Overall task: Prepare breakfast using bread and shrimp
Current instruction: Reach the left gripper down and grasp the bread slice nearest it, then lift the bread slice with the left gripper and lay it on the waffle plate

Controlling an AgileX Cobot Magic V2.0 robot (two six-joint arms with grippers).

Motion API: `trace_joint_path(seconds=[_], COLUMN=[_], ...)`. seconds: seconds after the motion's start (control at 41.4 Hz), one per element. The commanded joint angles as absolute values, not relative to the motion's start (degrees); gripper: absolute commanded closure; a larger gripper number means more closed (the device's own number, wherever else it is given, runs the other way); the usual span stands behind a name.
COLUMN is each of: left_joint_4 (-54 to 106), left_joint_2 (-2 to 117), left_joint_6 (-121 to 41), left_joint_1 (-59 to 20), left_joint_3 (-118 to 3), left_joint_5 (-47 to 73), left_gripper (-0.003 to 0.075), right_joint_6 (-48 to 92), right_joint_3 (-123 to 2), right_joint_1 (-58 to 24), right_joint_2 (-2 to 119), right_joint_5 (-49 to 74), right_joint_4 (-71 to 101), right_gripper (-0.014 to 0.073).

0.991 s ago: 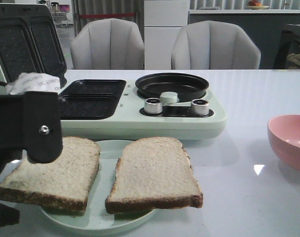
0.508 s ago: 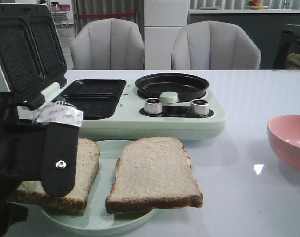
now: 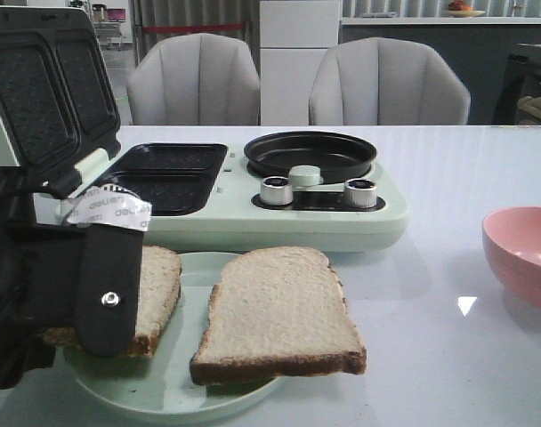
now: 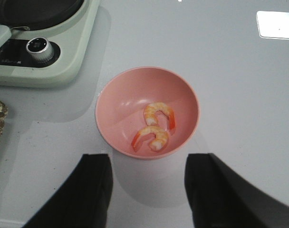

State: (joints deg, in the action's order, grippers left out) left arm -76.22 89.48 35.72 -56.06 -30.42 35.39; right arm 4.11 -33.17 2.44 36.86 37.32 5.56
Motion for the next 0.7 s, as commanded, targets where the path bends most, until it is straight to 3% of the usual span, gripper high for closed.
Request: trace_joint_path(seconds=[0.0,0.193,0.484,0.677], left_joint_4=[-76.80,-76.13,-78.80,-90.15], left_joint_2=[87.94,86.72,78.13,70.42], left_joint_6=[36.72,36.72,36.72,36.72], left_joint_1=[-56.54,-57.12,-61.45,-62.55], left_joint_3=[-31.62,-32.04,-32.17,-32.17], left_joint_5=[37.09,39.26,48.95,54.08], left_gripper=[0.0559,0.0622,0.0621,0.0621], right_joint_6=[4.48,4.48,4.48,4.48], right_joint_3=[-34.88,-34.88,-34.88,-34.88], right_joint_1=[2.43,2.43,2.43,2.43], right_joint_2=[37.29,37.29,37.29,37.29], right_joint_5=[33.01,33.01,33.01,33.01], right_joint_4=[5.52,5.52,5.52,5.52], right_gripper=[0.0128,0.0128,0.0128,0.0128])
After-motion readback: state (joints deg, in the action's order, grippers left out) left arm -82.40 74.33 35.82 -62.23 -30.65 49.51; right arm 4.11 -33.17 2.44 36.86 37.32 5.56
